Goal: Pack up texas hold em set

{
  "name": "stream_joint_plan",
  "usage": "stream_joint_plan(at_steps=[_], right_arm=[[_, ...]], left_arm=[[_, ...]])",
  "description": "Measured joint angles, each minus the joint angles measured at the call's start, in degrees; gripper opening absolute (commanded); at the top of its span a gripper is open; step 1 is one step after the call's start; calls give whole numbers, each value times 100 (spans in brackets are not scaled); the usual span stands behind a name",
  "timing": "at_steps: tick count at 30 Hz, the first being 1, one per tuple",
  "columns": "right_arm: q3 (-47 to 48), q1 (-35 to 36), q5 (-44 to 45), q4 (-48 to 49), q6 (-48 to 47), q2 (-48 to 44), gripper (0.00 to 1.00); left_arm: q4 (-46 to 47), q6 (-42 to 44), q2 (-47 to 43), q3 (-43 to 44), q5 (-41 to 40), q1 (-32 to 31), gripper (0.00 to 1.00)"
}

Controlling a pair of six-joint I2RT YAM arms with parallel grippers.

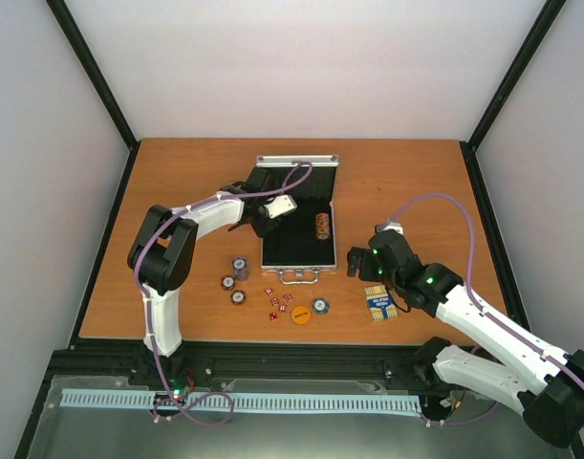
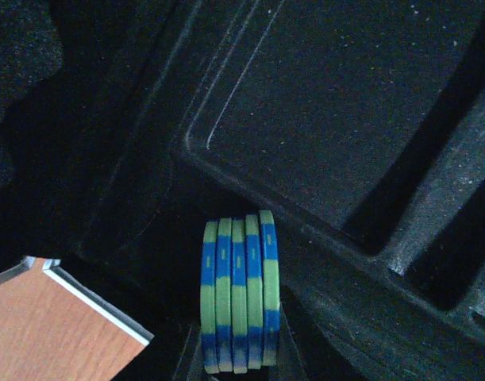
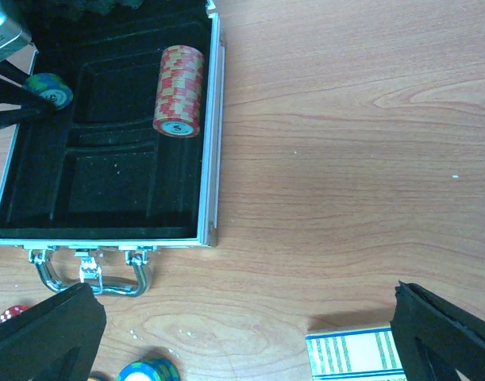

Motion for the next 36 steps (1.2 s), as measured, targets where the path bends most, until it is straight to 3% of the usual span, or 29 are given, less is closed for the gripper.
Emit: stream_joint_plan(at_steps=[9, 15, 19, 21, 23, 36], right_arm=[[0, -2, -22, 0, 2, 0, 100], [-2, -11, -79, 0, 15, 0, 100], [-33, -13, -109, 0, 20, -2, 100], [-55, -13, -118, 4, 20, -7, 100], [-83, -15, -127, 4, 20, -9, 100], [-203, -22, -181, 42, 22, -11, 100]], left_arm=[[249, -15, -2, -46, -245, 4, 32], [389, -61, -9, -94, -267, 0, 52], [470, -83, -42, -155, -275, -4, 82], [538, -131, -83, -214, -315, -9, 85], [584, -144, -133, -289, -400, 0, 99], [1143, -210, -376, -717, -1005, -2, 100]])
